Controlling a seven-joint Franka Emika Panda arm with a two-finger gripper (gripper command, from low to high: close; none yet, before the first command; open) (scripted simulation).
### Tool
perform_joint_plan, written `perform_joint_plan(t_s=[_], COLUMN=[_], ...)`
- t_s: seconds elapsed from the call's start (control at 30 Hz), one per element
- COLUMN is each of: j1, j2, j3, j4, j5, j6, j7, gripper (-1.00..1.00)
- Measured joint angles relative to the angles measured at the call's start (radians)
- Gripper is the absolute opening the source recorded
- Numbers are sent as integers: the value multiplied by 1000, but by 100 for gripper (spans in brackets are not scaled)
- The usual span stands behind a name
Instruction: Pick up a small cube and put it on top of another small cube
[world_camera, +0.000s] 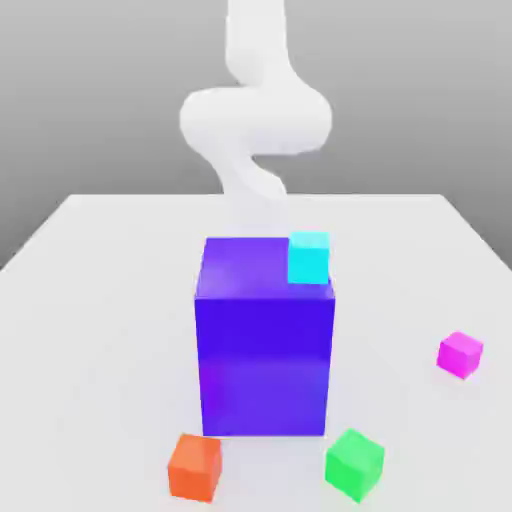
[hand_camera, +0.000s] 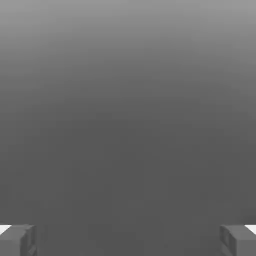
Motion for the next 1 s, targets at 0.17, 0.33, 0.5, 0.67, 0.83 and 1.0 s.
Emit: perform_joint_plan(t_s=[0.17,0.33,0.5,0.67,0.83,1.0], j1=[160,306,433,543,654,717], j2=[149,293,436,579,722,876], j3=[-5,3,33,79,137,135], j4=[-70,-138,-206,-274,-343,-380], j5=[27,54,79,82,35,-84], j6=[86,170,253,337,422,524], j7=[-238,-470,-699,-913,-1090,-1155], gripper=[0,0,0,0,0,0])
